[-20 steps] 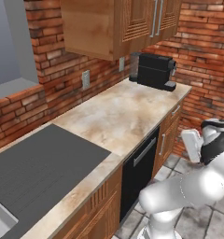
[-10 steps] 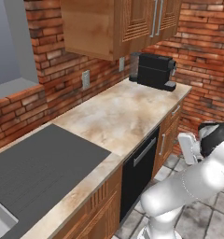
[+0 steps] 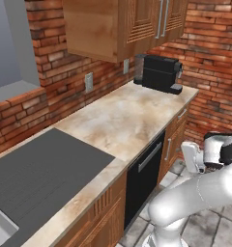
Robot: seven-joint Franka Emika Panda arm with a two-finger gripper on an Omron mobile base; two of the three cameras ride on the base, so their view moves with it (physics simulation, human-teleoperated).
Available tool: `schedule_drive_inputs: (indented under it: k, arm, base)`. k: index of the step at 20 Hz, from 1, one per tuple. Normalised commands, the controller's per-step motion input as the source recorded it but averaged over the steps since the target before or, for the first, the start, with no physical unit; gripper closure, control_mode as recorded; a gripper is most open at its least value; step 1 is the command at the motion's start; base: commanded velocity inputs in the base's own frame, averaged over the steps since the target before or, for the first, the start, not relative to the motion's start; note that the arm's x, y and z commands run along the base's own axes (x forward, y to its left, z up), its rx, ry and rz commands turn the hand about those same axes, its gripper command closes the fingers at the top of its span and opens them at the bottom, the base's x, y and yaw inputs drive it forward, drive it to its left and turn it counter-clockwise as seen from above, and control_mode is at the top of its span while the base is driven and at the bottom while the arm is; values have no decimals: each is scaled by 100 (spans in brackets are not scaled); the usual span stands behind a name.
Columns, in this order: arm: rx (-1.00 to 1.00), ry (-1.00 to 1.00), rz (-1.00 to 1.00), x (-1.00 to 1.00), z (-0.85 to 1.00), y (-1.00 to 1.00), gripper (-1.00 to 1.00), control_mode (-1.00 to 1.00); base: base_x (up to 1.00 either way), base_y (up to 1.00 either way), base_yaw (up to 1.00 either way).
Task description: Open the dishwasher door and pull out the top rack.
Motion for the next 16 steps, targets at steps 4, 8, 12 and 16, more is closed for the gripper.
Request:
schedule_drive_inputs:
  k: [4, 8, 12, 16]
  arm:
    - [0, -11, 1, 9, -12, 21, -100, -100]
    - [0, -7, 1, 15, -14, 18, -100, -100]
    - [0, -5, 2, 19, -15, 16, -100, -100]
    - [0, -3, 2, 19, -16, 12, -100, -100]
  base:
    - [0, 0, 0]
    - [0, 0, 0]
    - [0, 0, 0]
    - [0, 0, 0]
